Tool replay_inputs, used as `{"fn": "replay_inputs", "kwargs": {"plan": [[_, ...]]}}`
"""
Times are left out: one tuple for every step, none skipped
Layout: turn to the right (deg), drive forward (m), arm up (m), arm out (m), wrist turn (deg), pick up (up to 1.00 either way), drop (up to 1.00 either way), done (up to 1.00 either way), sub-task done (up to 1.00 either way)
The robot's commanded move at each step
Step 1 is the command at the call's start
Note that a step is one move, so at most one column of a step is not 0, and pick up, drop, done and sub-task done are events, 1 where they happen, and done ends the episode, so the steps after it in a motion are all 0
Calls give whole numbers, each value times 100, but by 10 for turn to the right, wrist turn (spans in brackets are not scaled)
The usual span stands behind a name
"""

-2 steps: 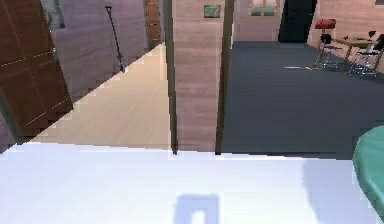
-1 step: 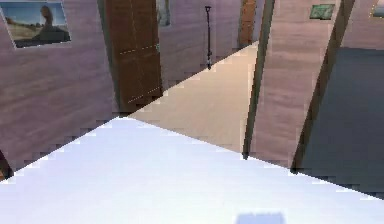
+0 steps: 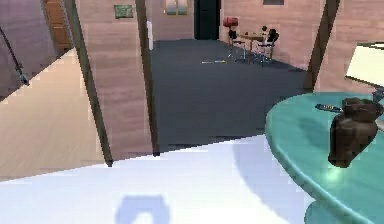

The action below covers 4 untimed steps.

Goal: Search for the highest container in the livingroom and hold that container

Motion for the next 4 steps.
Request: {"fn": "replay_inputs", "kwargs": {"plan": [[450, 0, 0, 0, 0, 0, 0, 0, 0], [450, 0, 0, 0, 0, 0, 0, 0, 0], [30, 0, 0, 0, 0, 0, 0, 0, 0], [0, 85, 0, 0, 0, 0, 0, 0, 0]]}}
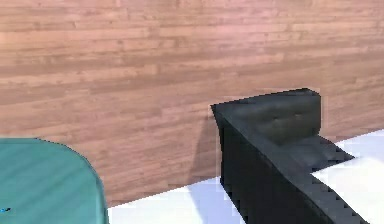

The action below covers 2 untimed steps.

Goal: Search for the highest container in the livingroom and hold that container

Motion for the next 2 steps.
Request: {"fn": "replay_inputs", "kwargs": {"plan": [[-30, 0, 0, 0, 0, 0, 0, 0, 0], [0, 25, 0, 0, 0, 0, 0, 0, 0]]}}
